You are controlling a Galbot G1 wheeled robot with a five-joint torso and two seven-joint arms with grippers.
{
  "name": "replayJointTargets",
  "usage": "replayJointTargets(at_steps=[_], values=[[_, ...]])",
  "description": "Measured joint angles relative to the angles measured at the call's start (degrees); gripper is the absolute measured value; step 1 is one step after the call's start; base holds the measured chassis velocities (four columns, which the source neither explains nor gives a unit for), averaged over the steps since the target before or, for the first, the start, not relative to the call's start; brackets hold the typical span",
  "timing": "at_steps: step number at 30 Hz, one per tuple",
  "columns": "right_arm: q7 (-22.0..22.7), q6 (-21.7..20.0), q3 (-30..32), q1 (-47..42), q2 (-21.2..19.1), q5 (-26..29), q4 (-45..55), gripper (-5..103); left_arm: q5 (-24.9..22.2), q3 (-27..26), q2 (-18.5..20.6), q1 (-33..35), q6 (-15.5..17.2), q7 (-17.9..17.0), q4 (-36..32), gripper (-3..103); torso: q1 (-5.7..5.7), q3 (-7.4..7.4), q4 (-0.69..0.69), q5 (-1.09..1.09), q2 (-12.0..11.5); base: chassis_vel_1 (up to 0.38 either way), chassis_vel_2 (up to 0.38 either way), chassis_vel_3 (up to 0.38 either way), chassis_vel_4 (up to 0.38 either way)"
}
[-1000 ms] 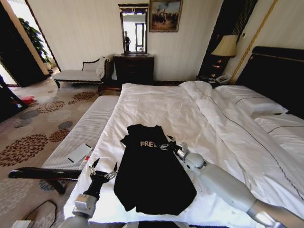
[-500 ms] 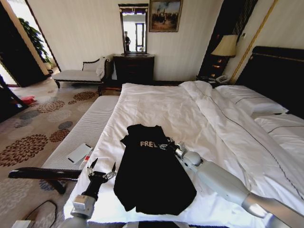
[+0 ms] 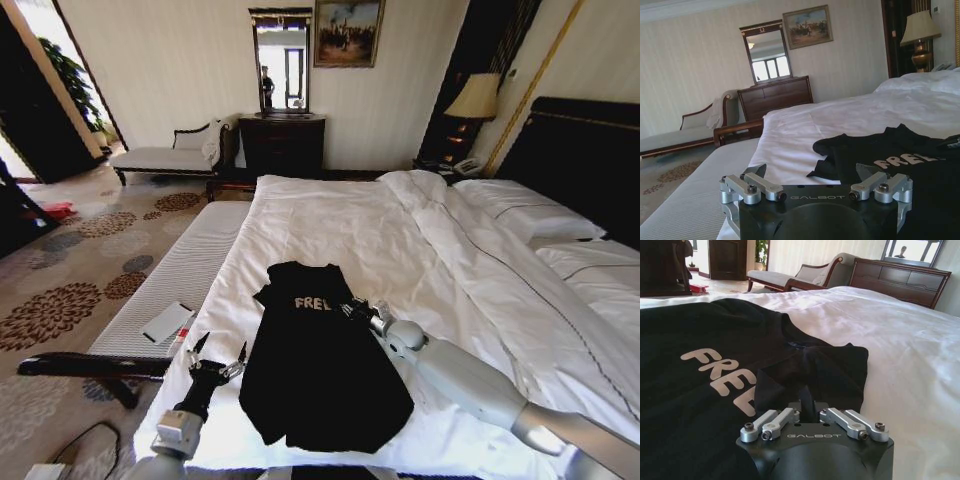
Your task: Fold the clothes on the bed.
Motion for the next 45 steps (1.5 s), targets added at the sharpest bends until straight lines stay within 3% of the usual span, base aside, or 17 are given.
replayJointTargets(at_steps=[6, 22, 40, 43, 45], values=[[1.0, 0.3, 0.2, -0.3, 0.0, -0.3, 0.4, 1, -0.9, 0.0, 0.0, -0.7, 0.0, 0.0, 0.3, 100, 0.0, 0.0, 0.0, 0.0, 0.0, 0.0, 0.0, 0.0, 0.0], [1.9, 0.0, 5.0, -2.7, -3.0, 1.0, 4.3, 1, -0.8, 0.9, -0.3, -1.1, -0.1, 0.0, 0.3, 100, 0.0, 0.0, -0.01, 0.0, 0.0, 0.0, 0.0, 0.0, 0.0], [1.6, 0.6, 12.0, -5.9, -3.0, 2.0, -1.5, -2, -0.6, 1.3, -0.7, -1.1, -0.3, 0.0, -0.4, 100, 0.0, 0.0, 0.0, 0.01, 0.0, 0.0, 0.0, 0.0, 0.0], [1.2, 0.8, 12.4, -6.5, -3.1, 1.9, -1.8, 2, -0.7, 1.3, -0.6, -1.3, -0.3, -0.1, -0.4, 100, 0.0, 0.0, 0.0, 0.0, 0.0, 0.0, 0.0, 0.0, 0.0], [0.7, 1.0, 12.7, -7.0, -3.1, 1.9, -1.9, 14, -0.8, 1.4, -0.6, -1.3, -0.3, -0.1, -0.3, 100, 0.0, 0.0, -0.01, 0.0, 0.0, 0.0, 0.0, 0.0, 0.0]])
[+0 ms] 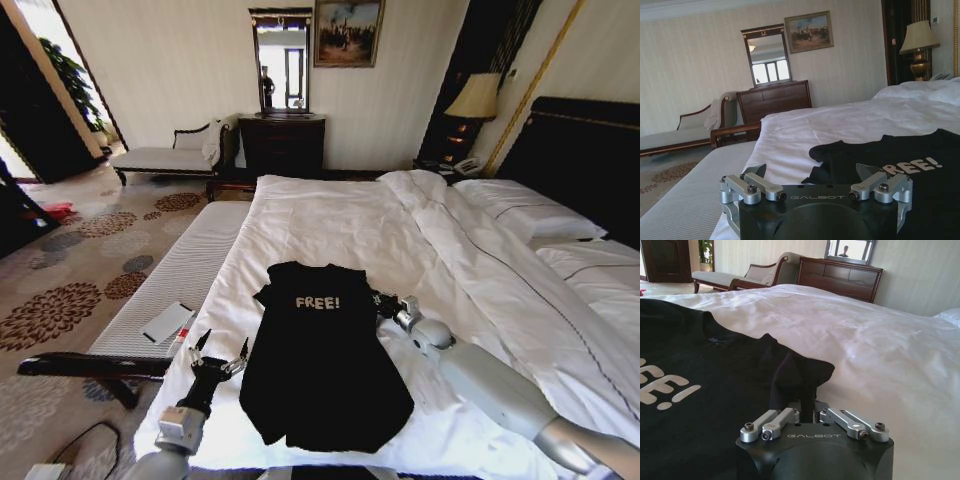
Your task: Fold the clothes on the bed.
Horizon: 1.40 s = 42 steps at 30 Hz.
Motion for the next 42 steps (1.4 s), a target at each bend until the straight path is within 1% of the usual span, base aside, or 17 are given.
replayJointTargets(at_steps=[1, 2, 3, 4, 6, 8, 9, 19, 24, 27, 29, 30, 35, 36, 39, 42], values=[[-0.4, 0.3, 0.1, -0.2, 0.0, 0.0, 0.0, 20, 0.0, 0.0, 0.0, 0.0, 0.0, 0.0, 0.0, 100, 0.0, 0.0, 0.0, 0.0, 0.0, 0.0, 0.0, 0.0, 0.0], [-0.4, 0.3, 0.1, -0.2, 0.0, 0.0, 0.0, 20, 0.0, 0.0, 0.0, 0.0, 0.0, 0.0, 0.0, 100, 0.0, 0.0, 0.0, 0.0, 0.0, 0.0, 0.0, 0.0, 0.0], [-0.5, 0.5, 0.2, -0.3, 0.0, 0.0, 0.0, 18, 0.0, 0.0, 0.0, 0.0, 0.0, 0.0, 0.0, 100, 0.0, 0.0, 0.01, 0.0, 0.0, 0.0, 0.0, 0.0, 0.0], [-0.5, 0.6, 0.3, -0.5, 0.0, -0.1, 0.0, 12, 0.0, 0.0, 0.0, 0.1, 0.0, 0.0, 0.0, 100, 0.0, 0.0, 0.01, 0.0, 0.0, 0.0, 0.0, 0.0, 0.0], [-0.5, 0.6, 0.4, -0.6, 0.0, -0.2, 0.0, 12, 0.0, 0.1, 0.0, 0.1, 0.0, 0.0, 0.1, 100, 0.0, 0.0, 0.01, 0.0, 0.0, 0.0, 0.0, 0.0, 0.0], [-0.3, 0.7, 0.6, -0.6, 0.1, -0.2, -0.1, 2, 0.0, 0.4, -0.1, 0.1, 0.0, 0.0, 0.1, 100, 0.0, 0.0, 0.01, 0.0, 0.0, 0.0, 0.0, 0.0, 0.0], [-0.3, 0.7, 0.6, -0.6, 0.1, -0.2, -0.1, 1, 0.0, 0.5, -0.1, 0.0, 0.0, 0.0, 0.1, 100, 0.0, 0.0, 0.02, 0.0, 0.0, 0.0, 0.0, 0.0, 0.0], [-0.7, 1.4, 1.1, -1.3, -0.2, -0.2, 0.0, 0, -0.5, 0.5, 0.3, -1.0, 0.0, -0.1, 0.6, 100, 0.0, 0.0, 0.01, 0.0, 0.0, 0.0, 0.0, 0.0, 0.0], [0.1, 1.9, 2.8, -1.7, -0.4, 0.0, -0.6, 0, -0.5, 0.7, 0.2, -1.2, 0.1, -0.1, 0.8, 100, 0.0, 0.0, 0.01, 0.0, 0.0, 0.0, 0.0, 0.0, 0.0], [0.4, 1.9, 5.5, -3.0, -1.2, 0.1, -0.5, 0, -0.6, 0.8, 0.4, -1.4, 0.1, -0.2, 0.8, 100, 0.0, 0.0, 0.03, 0.0, 0.0, 0.0, 0.0, 0.0, 0.0], [0.9, 1.7, 7.7, -4.9, -1.9, 0.4, 0.0, 0, -0.9, 1.1, 0.7, -2.0, 0.1, -0.3, 0.8, 100, 0.0, 0.0, 0.0, 0.0, 0.0, 0.0, 0.0, 0.0, 0.0], [0.9, 1.7, 7.7, -4.9, -1.9, 0.4, 0.0, 0, -0.9, 1.1, 0.7, -2.0, 0.1, -0.3, 0.8, 100, 0.0, 0.0, 0.0, 0.0, 0.0, 0.0, 0.0, 0.0, 0.0], [2.0, 1.6, 13.1, -9.6, -4.6, 0.9, 2.0, 0, -1.1, 2.2, 1.3, -3.6, 0.4, -0.7, 1.1, 100, 0.0, 0.0, -0.01, 0.01, 0.0, 0.0, 0.0, 0.0, 0.0], [2.0, 1.6, 13.1, -9.6, -4.6, 0.9, 2.0, 0, -1.1, 2.2, 1.3, -3.6, 0.4, -0.7, 1.1, 100, 0.0, 0.0, -0.01, 0.01, 0.0, 0.0, 0.0, 0.0, 0.0], [3.0, 1.5, 15.9, -11.7, -5.0, 1.3, 2.8, 0, -1.1, 3.0, 1.2, -4.1, 0.5, -0.8, 1.4, 100, 0.0, 0.0, 0.02, 0.0, 0.0, 0.0, 0.0, 0.0, 0.0], [3.1, 1.5, 16.6, -12.5, -5.0, 1.3, 3.2, 0, -0.9, 3.3, 1.1, -4.2, 0.5, -0.8, 1.5, 100, 0.0, 0.0, 0.01, 0.0, 0.0, 0.0, 0.0, 0.0, 0.0]])
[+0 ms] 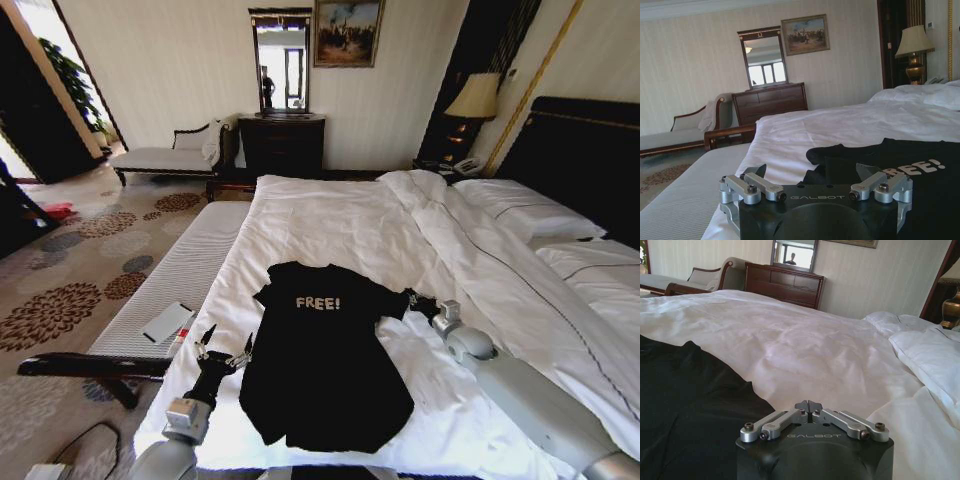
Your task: Fold the clothes on the bed.
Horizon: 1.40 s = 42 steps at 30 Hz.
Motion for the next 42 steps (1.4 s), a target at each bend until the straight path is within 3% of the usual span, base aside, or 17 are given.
replayJointTargets(at_steps=[9, 16, 22, 29, 37, 39, 41, 42], values=[[-0.7, 0.9, -2.0, 0.6, 1.0, -2.6, 1.7, 0, 0.4, -0.4, -0.2, 0.9, -0.2, 0.0, -0.3, 100, 0.0, 0.0, 0.0, -0.01, 0.0, 0.0, 0.0, 0.0, 0.0], [-0.8, 2.2, -8.8, 6.2, 1.8, -7.4, 6.1, 0, 1.0, -1.5, -1.1, 2.5, -0.9, 0.3, -0.6, 100, 0.0, 0.0, 0.01, -0.02, 0.0, 0.0, 0.0, 0.0, 0.0], [0.2, 1.5, -16.5, 12.2, 2.7, -8.0, 9.7, 0, 1.1, -2.1, -1.4, 3.1, -1.1, 0.4, -1.0, 100, 0.0, 0.0, 0.0, -0.02, 0.0, 0.0, 0.0, 0.0, 0.0], [0.9, 0.9, -23.2, 17.4, 5.7, -7.9, 7.1, 0, 1.2, -2.9, -1.5, 4.1, -1.2, 0.4, -1.4, 100, 0.01, 0.01, 0.0, -0.01, 0.0, 0.0, 0.0, 0.0, 0.0], [0.9, 0.7, -25.2, 17.7, 8.0, -8.5, 2.8, -1, 1.4, -2.5, -1.7, 3.9, -1.2, 0.5, -1.0, 100, 0.0, 0.01, -0.01, -0.01, 0.0, 0.0, 0.0, 0.0, 0.0], [0.9, 0.1, -25.2, 17.2, 8.5, -7.9, 3.0, 9, 1.4, -2.4, -1.7, 3.7, -1.2, 0.5, -0.8, 100, 0.0, 0.0, -0.01, 0.0, 0.0, 0.0, 0.0, 0.0, 0.0], [0.9, -0.4, -25.2, 16.9, 8.7, -7.2, 3.5, 9, 1.4, -2.3, -1.7, 3.6, -1.2, 0.5, -0.7, 100, 0.0, 0.01, -0.01, -0.01, 0.0, 0.0, 0.0, 0.0, 0.0], [1.0, -0.8, -25.2, 16.7, 8.9, -6.6, 4.0, 15, 1.4, -2.3, -1.7, 3.5, -1.2, 0.4, -0.7, 100, 0.0, 0.01, -0.01, -0.01, 0.0, 0.0, 0.0, 0.0, 0.0]])
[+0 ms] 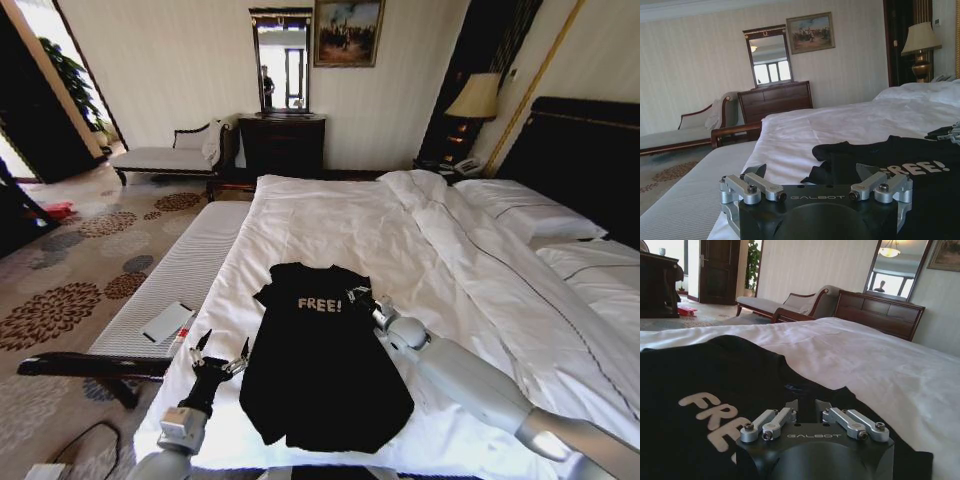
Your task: Fold the clothes on the bed.
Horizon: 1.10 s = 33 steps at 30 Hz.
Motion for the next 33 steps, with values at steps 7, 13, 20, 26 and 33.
replayJointTargets(at_steps=[7, 13, 20, 26, 33], values=[[1.2, -1.3, -0.7, -0.6, 1.2, 2.1, 1.9, 42, 0.0, 0.2, 0.0, -0.4, 0.2, -0.2, 0.2, 100, 0.0, 0.0, 0.01, 0.0, 0.0, 0.0, 0.0, 0.0, 0.0], [2.4, -1.9, 5.9, -2.4, -0.8, 4.2, 4.3, 63, -0.9, 1.2, 0.8, -2.5, 3.0, -1.1, 0.4, 100, 0.0, 0.0, 0.04, 0.01, 0.0, 0.0, 0.0, 0.0, 0.0], [2.5, -2.0, 16.1, -11.4, -4.7, 4.3, 7.6, 91, -10.4, 5.7, 5.2, -13.2, 6.1, -1.5, 5.8, 100, 0.0, 0.0, -0.02, -0.01, 0.0, 0.0, 0.0, 0.0, 0.0], [2.5, -1.8, 26.3, -19.9, -6.8, 4.2, 9.8, 100, -22.4, 9.5, 8.5, -26.4, 8.9, -0.4, 12.4, 100, 0.0, 0.0, 0.0, 0.0, 0.0, 0.0, 0.0, 0.0, 0.0], [3.0, -1.3, 30.9, -23.6, -9.1, 5.2, 10.3, 100, -40.3, 10.4, 8.2, -36.4, 13.1, 2.5, 17.9, 100, 0.0, 0.0, 0.03, 0.02, 0.0, 0.0, 0.0, 0.0, 0.0]])
